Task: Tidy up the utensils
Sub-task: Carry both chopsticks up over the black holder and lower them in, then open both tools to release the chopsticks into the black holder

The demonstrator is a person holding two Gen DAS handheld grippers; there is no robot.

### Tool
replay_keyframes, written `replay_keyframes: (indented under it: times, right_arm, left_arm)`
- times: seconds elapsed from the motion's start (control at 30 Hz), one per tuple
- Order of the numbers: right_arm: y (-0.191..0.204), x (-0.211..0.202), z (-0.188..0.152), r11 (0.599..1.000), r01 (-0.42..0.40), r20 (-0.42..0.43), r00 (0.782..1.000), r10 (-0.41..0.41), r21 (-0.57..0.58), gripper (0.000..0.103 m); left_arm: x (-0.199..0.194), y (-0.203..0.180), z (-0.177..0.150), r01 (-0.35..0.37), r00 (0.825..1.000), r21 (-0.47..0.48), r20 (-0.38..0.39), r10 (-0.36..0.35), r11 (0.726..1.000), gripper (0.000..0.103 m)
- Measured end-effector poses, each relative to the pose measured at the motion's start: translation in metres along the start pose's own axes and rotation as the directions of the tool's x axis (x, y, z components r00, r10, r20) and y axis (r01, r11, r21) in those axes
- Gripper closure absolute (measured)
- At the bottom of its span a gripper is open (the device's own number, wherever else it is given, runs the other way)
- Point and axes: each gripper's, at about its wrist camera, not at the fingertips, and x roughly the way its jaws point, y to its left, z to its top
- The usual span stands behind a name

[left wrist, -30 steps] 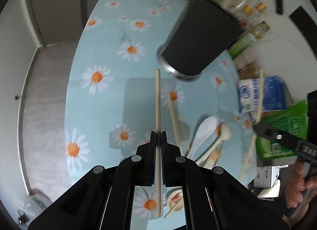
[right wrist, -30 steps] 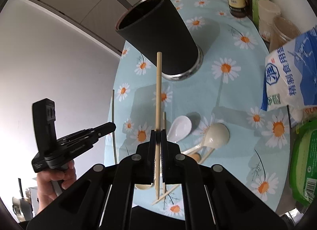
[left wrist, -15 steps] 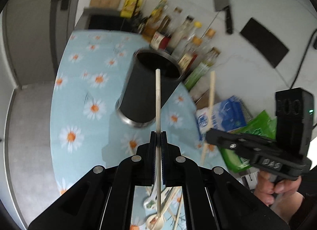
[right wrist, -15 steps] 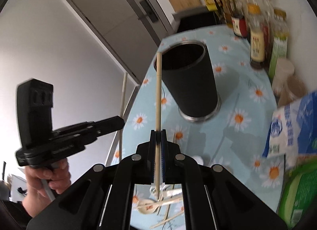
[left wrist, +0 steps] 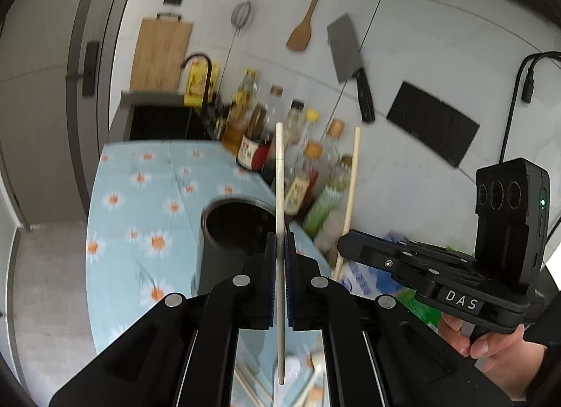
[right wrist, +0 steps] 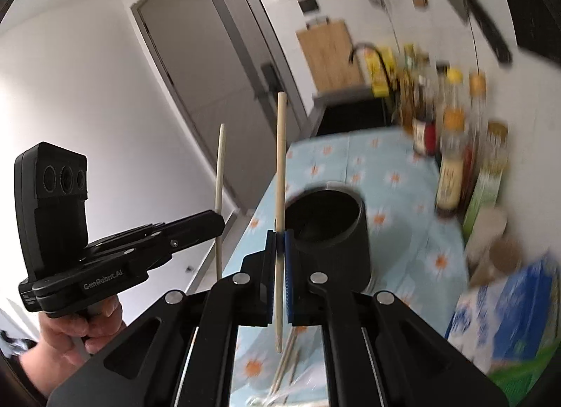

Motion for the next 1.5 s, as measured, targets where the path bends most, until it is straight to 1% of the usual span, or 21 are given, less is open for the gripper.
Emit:
replay_keyframes:
  times: [0.03,0.13,0.2,0.3,0.4,0.47,0.6,0.7,0.77,0.9,1.07,1.23,1.37,1.5]
  right_arm:
    - [-0.001,0.002,0.003,1.000,0.006,0.018,1.000,-0.006,-0.004,0.097]
    - [-0.005,0.004,0.014,1.000,0.007,0.060,0.998,-0.006,-0.010,0.097]
    - [-0.007,0.008,0.023,0.999,0.023,0.094,0.995,-0.020,-0.028,0.097]
    - [-0.012,0.012,0.035,1.000,0.013,0.118,0.993,-0.011,-0.022,0.097]
    - [-0.010,0.013,0.048,0.999,0.019,0.159,0.987,-0.012,-0.048,0.097]
    - [-0.011,0.014,0.055,0.999,0.014,0.176,0.984,-0.006,-0.047,0.097]
    - [-0.014,0.020,0.065,0.998,0.026,0.202,0.979,-0.014,-0.057,0.097]
    - [-0.015,0.025,0.068,0.998,0.029,0.214,0.977,-0.014,-0.064,0.097]
    - [-0.017,0.029,0.069,0.997,0.031,0.225,0.974,-0.015,-0.068,0.097]
    - [-0.021,0.036,0.071,0.997,0.039,0.239,0.971,-0.022,-0.067,0.097]
    - [-0.028,0.051,0.068,0.996,0.046,0.219,0.975,-0.030,-0.070,0.097]
    - [-0.034,0.064,0.059,0.998,0.047,0.184,0.982,-0.038,-0.046,0.097]
    - [-0.038,0.063,0.052,0.998,0.059,0.174,0.983,-0.053,-0.028,0.097]
    - [-0.045,0.059,0.053,0.998,0.060,0.162,0.985,-0.060,0.008,0.095]
  left_arm:
    - [0.001,0.001,0.003,0.004,1.000,-0.003,0.013,-0.004,1.000,0.099]
    - [0.001,0.003,0.013,0.005,0.996,0.011,0.086,-0.006,1.000,0.099]
    - [0.000,0.006,0.021,0.034,0.990,0.006,0.135,-0.035,0.999,0.099]
    - [0.002,0.008,0.032,0.032,0.982,0.019,0.186,-0.035,0.999,0.099]
    - [0.002,0.011,0.040,0.038,0.971,0.023,0.235,-0.043,0.999,0.099]
    - [0.003,0.013,0.046,0.041,0.959,0.029,0.278,-0.047,0.999,0.099]
    - [0.006,0.017,0.054,0.027,0.940,0.038,0.340,-0.038,0.999,0.099]
    - [0.008,0.018,0.057,0.030,0.926,0.048,0.374,-0.046,0.998,0.099]
    - [0.011,0.018,0.057,0.026,0.923,0.056,0.382,-0.045,0.998,0.099]
    - [0.024,0.021,0.055,0.012,0.928,0.063,0.370,-0.035,0.998,0.099]
    - [0.039,0.030,0.048,0.007,0.941,0.045,0.339,-0.022,0.999,0.099]
    - [0.053,0.038,0.040,0.002,0.952,0.029,0.306,-0.011,1.000,0.099]
    - [0.061,0.040,0.035,0.004,0.960,0.013,0.281,-0.008,1.000,0.099]
    - [0.063,0.037,0.032,0.001,0.966,0.018,0.259,-0.006,1.000,0.099]
